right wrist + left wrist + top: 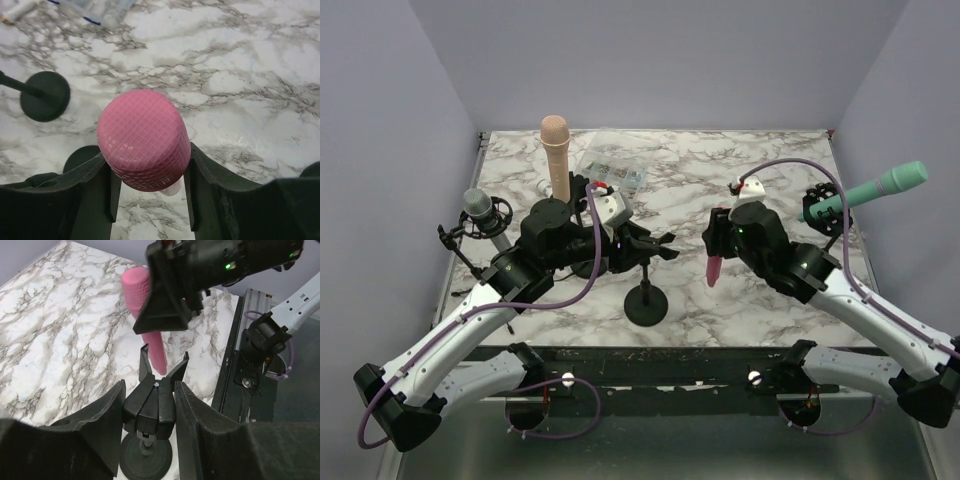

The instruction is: Remove the microphone from the stand

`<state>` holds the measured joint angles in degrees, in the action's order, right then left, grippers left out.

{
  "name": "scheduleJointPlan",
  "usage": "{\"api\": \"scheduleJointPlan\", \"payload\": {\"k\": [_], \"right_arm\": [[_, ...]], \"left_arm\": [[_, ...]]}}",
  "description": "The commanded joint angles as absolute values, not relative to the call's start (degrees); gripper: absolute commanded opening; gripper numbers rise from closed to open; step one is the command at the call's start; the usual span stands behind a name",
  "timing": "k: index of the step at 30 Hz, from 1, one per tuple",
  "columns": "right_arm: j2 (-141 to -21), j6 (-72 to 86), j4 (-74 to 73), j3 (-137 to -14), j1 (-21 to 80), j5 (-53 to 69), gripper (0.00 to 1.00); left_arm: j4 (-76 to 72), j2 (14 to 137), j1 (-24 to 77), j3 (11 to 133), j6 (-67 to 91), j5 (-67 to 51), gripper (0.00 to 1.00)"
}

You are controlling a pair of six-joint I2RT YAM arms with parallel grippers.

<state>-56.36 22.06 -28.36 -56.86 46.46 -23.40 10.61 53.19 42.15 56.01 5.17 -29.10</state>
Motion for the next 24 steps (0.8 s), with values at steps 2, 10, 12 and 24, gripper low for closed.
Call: {"api": "scheduleJointPlan", "payload": {"k": [2, 10, 12, 24], "right_arm": [[-65.24, 26.89, -36.68, -62.16, 46.8, -31.88, 0.01], [-83.31, 27.61, -40.43, -74.54, 43.44, -35.23, 0.01], [-87.18, 27.37, -39.91, -76.9, 41.66, -32.97, 0.01], [-105.7, 26.62, -38.89, -85.49, 31.62, -29.37, 0.01]], "left_arm": [[12.23, 52.37, 42.63, 55.11, 6.24, -28.31, 0.42], [12.35, 53.28, 42.71, 55.37, 7.45, -28.75, 0.7], [12.35, 52.9, 42.89, 55.2, 7.47, -28.61, 0.8], [10.96, 45.94, 42.98, 53.3, 7.08, -22.98, 0.99]]}}
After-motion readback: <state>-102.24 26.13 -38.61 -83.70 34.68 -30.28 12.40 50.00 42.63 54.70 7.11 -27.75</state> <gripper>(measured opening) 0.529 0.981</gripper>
